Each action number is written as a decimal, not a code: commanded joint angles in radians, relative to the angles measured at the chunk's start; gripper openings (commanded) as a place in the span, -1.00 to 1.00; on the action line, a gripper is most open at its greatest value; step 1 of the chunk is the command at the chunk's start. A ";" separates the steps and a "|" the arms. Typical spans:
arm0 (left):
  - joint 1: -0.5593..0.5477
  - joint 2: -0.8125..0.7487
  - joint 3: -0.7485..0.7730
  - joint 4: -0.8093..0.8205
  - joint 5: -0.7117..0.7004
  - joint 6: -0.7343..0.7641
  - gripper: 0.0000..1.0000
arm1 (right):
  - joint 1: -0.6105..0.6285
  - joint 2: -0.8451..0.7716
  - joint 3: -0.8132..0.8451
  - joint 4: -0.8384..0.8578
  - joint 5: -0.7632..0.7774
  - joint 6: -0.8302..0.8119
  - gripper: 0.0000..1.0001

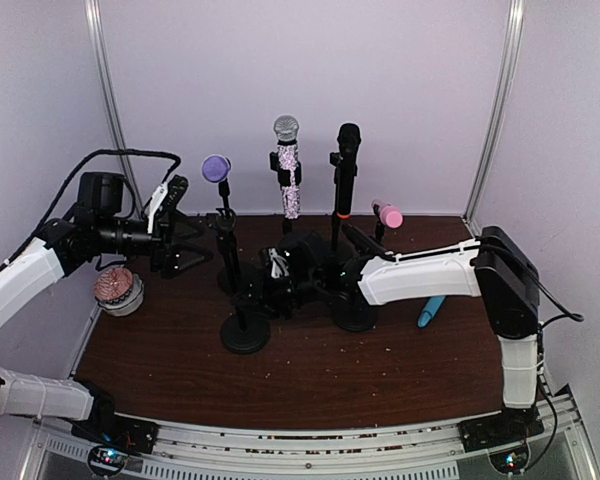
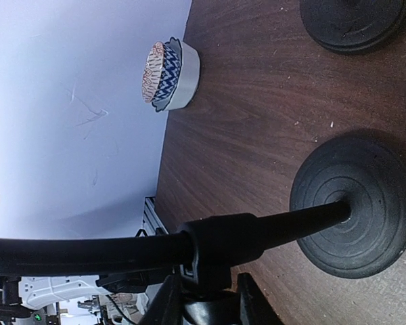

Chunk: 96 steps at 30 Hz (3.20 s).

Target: Remove the microphone from the stand

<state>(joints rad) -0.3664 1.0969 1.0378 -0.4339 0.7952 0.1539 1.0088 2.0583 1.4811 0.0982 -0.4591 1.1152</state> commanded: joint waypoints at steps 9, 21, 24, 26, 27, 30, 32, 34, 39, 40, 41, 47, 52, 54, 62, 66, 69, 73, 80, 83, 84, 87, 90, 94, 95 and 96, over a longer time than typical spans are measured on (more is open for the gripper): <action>-0.035 0.065 0.026 0.076 -0.019 0.000 0.43 | 0.011 -0.015 0.075 -0.300 0.254 -0.285 -1.00; -0.048 0.090 0.042 0.076 -0.025 -0.011 0.28 | 0.069 -0.015 0.178 -0.444 0.458 -0.441 -1.00; -0.053 0.095 0.048 0.076 -0.026 -0.012 0.28 | 0.080 -0.020 0.186 -0.457 0.491 -0.458 -1.00; -0.054 0.095 0.050 0.075 -0.028 -0.011 0.28 | 0.080 -0.026 0.192 -0.459 0.488 -0.462 -0.78; -0.053 0.094 0.051 0.073 -0.029 -0.011 0.28 | 0.081 -0.033 0.189 -0.451 0.479 -0.464 -0.47; -0.054 0.089 0.050 0.063 -0.031 -0.011 0.28 | 0.081 -0.077 0.160 -0.407 0.459 -0.470 0.01; -0.054 0.082 0.048 0.056 -0.033 -0.012 0.31 | 0.080 -0.115 0.129 -0.372 0.455 -0.482 0.29; -0.054 0.077 0.044 0.049 -0.039 -0.007 0.38 | 0.082 -0.158 0.096 -0.338 0.455 -0.503 0.51; -0.053 0.073 0.030 0.044 -0.071 -0.001 0.55 | 0.082 -0.267 0.027 -0.298 0.464 -0.540 1.00; -0.054 0.073 0.027 0.044 -0.074 0.001 0.58 | 0.084 -0.287 0.016 -0.302 0.465 -0.541 1.00; -0.053 0.074 0.022 0.044 -0.080 0.004 0.61 | 0.085 -0.304 0.011 -0.320 0.474 -0.540 1.00; -0.085 0.101 0.013 0.045 -0.109 0.052 0.72 | 0.133 -0.406 0.010 -0.423 0.544 -0.546 1.00; -0.154 0.139 0.011 0.071 -0.221 0.081 0.72 | 0.155 -0.526 0.019 -0.503 0.622 -0.570 1.00; -0.164 0.149 -0.003 0.111 -0.272 0.069 0.70 | 0.160 -0.590 0.000 -0.529 0.662 -0.578 1.00; -0.205 0.157 -0.100 0.212 -0.316 -0.017 0.64 | 0.176 -0.807 -0.109 -0.573 0.818 -0.584 0.95; -0.217 0.161 -0.164 0.337 -0.353 -0.056 0.56 | 0.176 -0.868 -0.138 -0.574 0.861 -0.586 0.88; -0.217 0.175 -0.193 0.399 -0.366 -0.077 0.51 | 0.178 -0.899 -0.152 -0.568 0.885 -0.588 0.80; -0.218 0.198 -0.227 0.494 -0.379 -0.116 0.34 | 0.178 -0.924 -0.157 -0.562 0.903 -0.599 0.62; -0.216 0.248 -0.242 0.574 -0.349 -0.145 0.01 | 0.186 -0.951 -0.164 -0.567 0.939 -0.609 0.39; -0.215 0.260 -0.248 0.582 -0.340 -0.145 -0.04 | 0.188 -0.961 -0.174 -0.559 0.953 -0.612 0.33; -0.215 0.261 -0.253 0.586 -0.338 -0.140 -0.06 | 0.187 -0.964 -0.178 -0.556 0.958 -0.613 0.31; -0.210 0.258 -0.275 0.597 -0.333 -0.120 -0.17 | 0.187 -0.965 -0.185 -0.548 0.970 -0.620 0.25; -0.200 0.245 -0.293 0.610 -0.328 -0.097 -0.35 | 0.188 -0.956 -0.176 -0.548 0.979 -0.632 0.19; -0.182 0.217 -0.292 0.575 -0.313 -0.013 -0.77 | 0.187 -0.938 -0.161 -0.548 0.989 -0.652 0.17; -0.171 0.208 -0.286 0.558 -0.319 0.012 -0.86 | 0.187 -0.931 -0.155 -0.550 0.993 -0.657 0.17; -0.146 0.200 -0.282 0.544 -0.324 0.033 -0.96 | 0.187 -0.925 -0.146 -0.552 0.995 -0.661 0.16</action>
<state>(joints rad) -0.5655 1.3422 0.7502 0.1059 0.4747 0.0837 1.1900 1.1099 1.3064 -0.4568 0.4988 0.4877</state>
